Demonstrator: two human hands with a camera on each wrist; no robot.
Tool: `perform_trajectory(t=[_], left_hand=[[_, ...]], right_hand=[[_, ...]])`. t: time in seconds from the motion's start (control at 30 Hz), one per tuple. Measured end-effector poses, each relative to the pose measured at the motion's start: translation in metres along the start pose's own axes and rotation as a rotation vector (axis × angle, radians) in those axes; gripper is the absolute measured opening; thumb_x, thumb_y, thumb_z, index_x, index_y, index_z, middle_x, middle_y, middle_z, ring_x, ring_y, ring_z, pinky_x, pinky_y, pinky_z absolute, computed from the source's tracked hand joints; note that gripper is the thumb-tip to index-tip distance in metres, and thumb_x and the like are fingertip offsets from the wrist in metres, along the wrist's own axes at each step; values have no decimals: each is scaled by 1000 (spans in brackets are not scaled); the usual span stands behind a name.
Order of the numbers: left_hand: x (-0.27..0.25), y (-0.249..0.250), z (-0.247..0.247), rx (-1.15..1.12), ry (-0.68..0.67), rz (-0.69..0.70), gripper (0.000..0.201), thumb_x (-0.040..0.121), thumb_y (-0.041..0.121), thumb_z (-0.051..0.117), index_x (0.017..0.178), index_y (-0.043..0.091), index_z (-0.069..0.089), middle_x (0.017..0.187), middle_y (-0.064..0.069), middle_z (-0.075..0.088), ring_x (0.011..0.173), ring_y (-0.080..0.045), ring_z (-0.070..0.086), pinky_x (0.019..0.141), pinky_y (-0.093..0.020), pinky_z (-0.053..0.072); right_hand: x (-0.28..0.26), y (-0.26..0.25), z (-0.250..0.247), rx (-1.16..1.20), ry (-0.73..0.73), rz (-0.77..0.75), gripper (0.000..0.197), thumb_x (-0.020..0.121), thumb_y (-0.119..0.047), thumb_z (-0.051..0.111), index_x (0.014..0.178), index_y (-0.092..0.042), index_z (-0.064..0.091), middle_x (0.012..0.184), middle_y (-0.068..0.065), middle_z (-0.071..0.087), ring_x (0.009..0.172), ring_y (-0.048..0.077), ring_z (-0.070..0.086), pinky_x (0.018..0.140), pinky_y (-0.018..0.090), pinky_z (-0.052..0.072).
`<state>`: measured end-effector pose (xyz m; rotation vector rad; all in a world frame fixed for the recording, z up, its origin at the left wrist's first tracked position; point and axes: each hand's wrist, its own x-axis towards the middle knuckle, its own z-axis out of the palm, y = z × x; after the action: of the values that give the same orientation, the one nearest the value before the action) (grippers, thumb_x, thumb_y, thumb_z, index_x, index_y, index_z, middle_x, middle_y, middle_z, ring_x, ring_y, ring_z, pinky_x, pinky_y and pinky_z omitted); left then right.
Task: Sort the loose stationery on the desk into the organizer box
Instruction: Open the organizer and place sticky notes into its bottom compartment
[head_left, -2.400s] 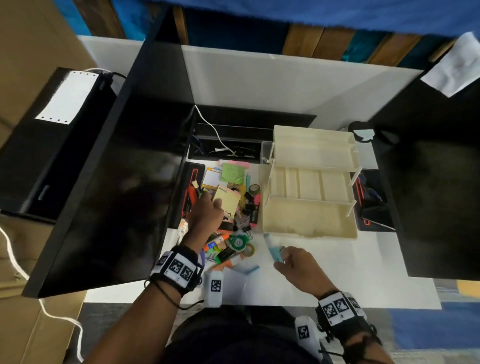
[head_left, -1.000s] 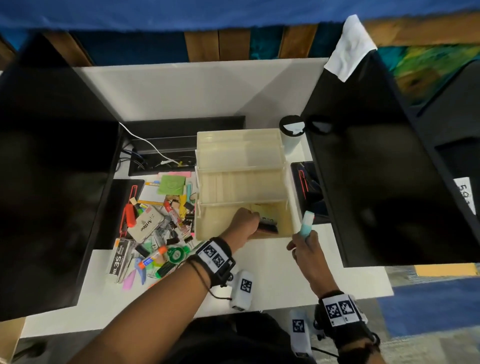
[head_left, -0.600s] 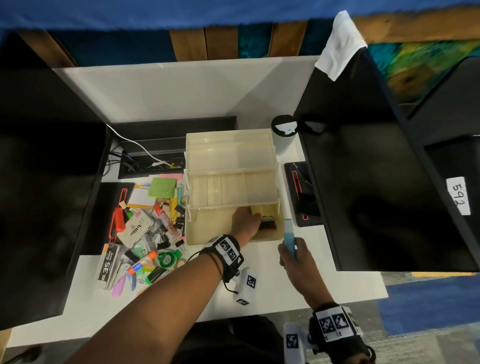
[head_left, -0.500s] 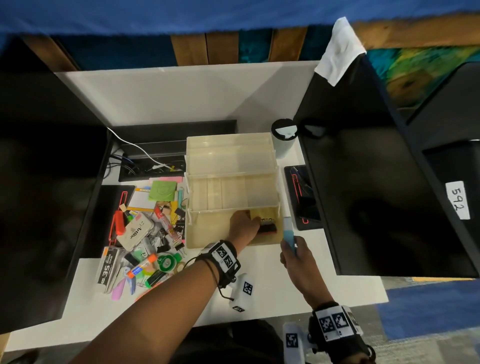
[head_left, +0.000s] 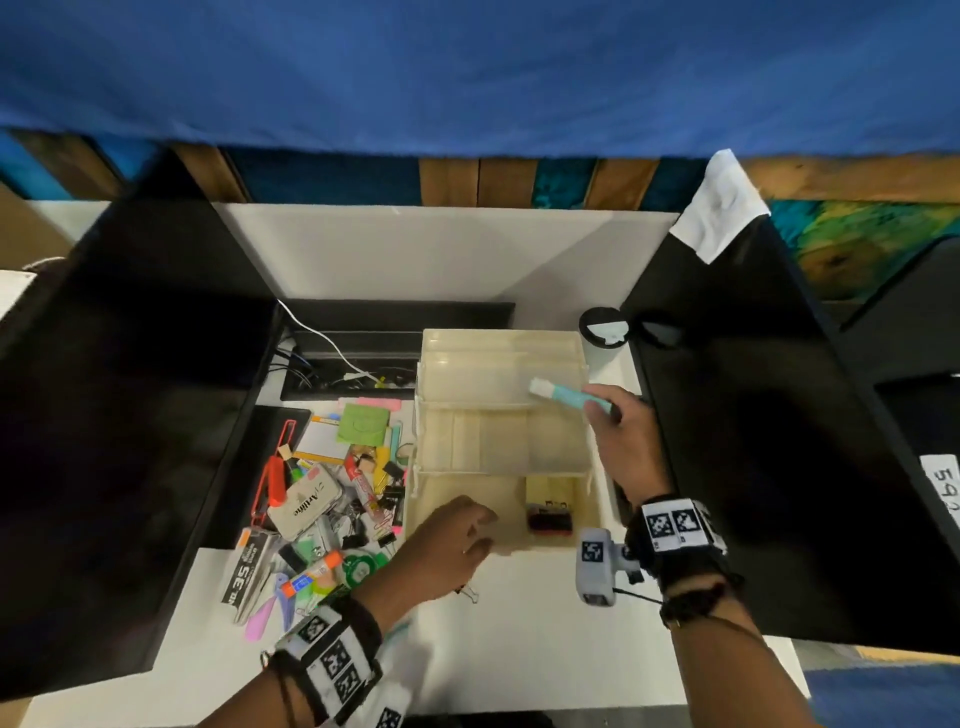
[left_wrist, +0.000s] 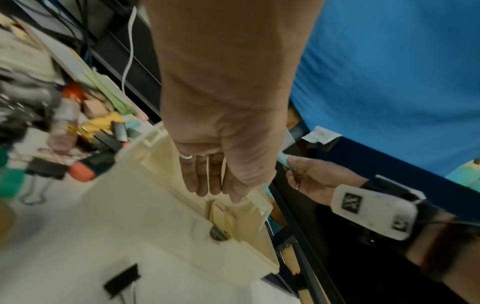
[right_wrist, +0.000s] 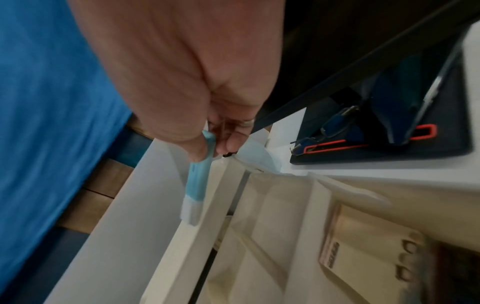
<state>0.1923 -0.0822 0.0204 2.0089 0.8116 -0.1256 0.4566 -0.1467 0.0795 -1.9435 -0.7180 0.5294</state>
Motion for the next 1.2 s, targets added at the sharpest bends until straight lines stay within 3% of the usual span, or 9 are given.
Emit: perform_trajectory(t=[0.1, 0.2, 0.33, 0.47, 0.6, 0.7, 0.8, 1.0, 1.2], left_hand=[[-18, -18, -18, -22, 76, 43, 29, 99, 20, 66, 129, 21, 65, 118, 10, 58, 98, 3, 56, 83, -3, 41], [-34, -37, -33, -46, 146, 41, 28, 98, 17, 67, 124, 26, 67, 112, 13, 61, 94, 5, 57, 81, -10, 46], [-59, -66, -48, -96, 221, 10, 21, 95, 15, 67, 112, 28, 70, 101, 4, 66, 90, -11, 64, 82, -34, 56], [-85, -94, -55, -165, 288, -65, 24, 96, 21, 66, 110, 40, 68, 114, 6, 69, 100, -11, 67, 85, -29, 58], [-109, -113, -61, -136, 309, -135, 23, 97, 15, 68, 115, 29, 69, 107, 11, 63, 96, -3, 62, 79, -9, 46], [-125, -124, -66, -88, 330, -158, 23, 97, 17, 68, 120, 22, 70, 108, 8, 61, 96, -5, 62, 84, -21, 53], [-134, -137, -70, -38, 384, -202, 22, 95, 15, 69, 116, 23, 70, 105, 7, 55, 87, -3, 58, 88, -27, 53], [-118, -150, -76, 98, 502, -284, 35, 89, 7, 65, 123, 16, 68, 129, -4, 51, 120, -24, 55, 105, -32, 49], [-78, -145, -90, 246, 534, -394, 48, 88, 15, 65, 135, 14, 53, 136, -10, 45, 113, -32, 56, 95, -43, 54]], right_hand=[[31, 2, 14, -94, -27, -22, 19, 99, -12, 63, 113, -15, 74, 110, 0, 70, 100, 20, 66, 91, 37, 55], [44, 1, 23, -210, -136, -47, 22, 102, -11, 56, 110, -20, 75, 109, -2, 71, 100, 20, 66, 90, 34, 55], [52, 7, 27, -504, -208, -135, 34, 103, -17, 46, 109, -36, 74, 115, -2, 73, 112, 31, 60, 103, 47, 49], [45, -1, 40, -673, -143, -174, 38, 101, -9, 50, 108, -33, 77, 122, 4, 61, 113, 34, 48, 101, 49, 40], [33, -4, 49, -669, -120, -331, 54, 85, 12, 53, 115, -27, 74, 133, -2, 60, 119, 30, 50, 101, 51, 40], [27, 2, 62, -674, -192, -435, 64, 76, 17, 49, 118, -25, 73, 132, 2, 67, 120, 34, 57, 104, 59, 42], [20, -3, 68, -655, -124, -373, 55, 78, 14, 50, 117, -16, 73, 129, 9, 68, 118, 39, 60, 106, 56, 42], [-29, -15, 102, -465, -55, -461, 46, 86, 8, 56, 127, -12, 64, 137, 14, 59, 132, 37, 49, 116, 51, 35], [-126, -31, 168, -365, -441, -604, 32, 92, 3, 62, 119, -14, 67, 126, 4, 59, 120, 22, 55, 109, 38, 42]])
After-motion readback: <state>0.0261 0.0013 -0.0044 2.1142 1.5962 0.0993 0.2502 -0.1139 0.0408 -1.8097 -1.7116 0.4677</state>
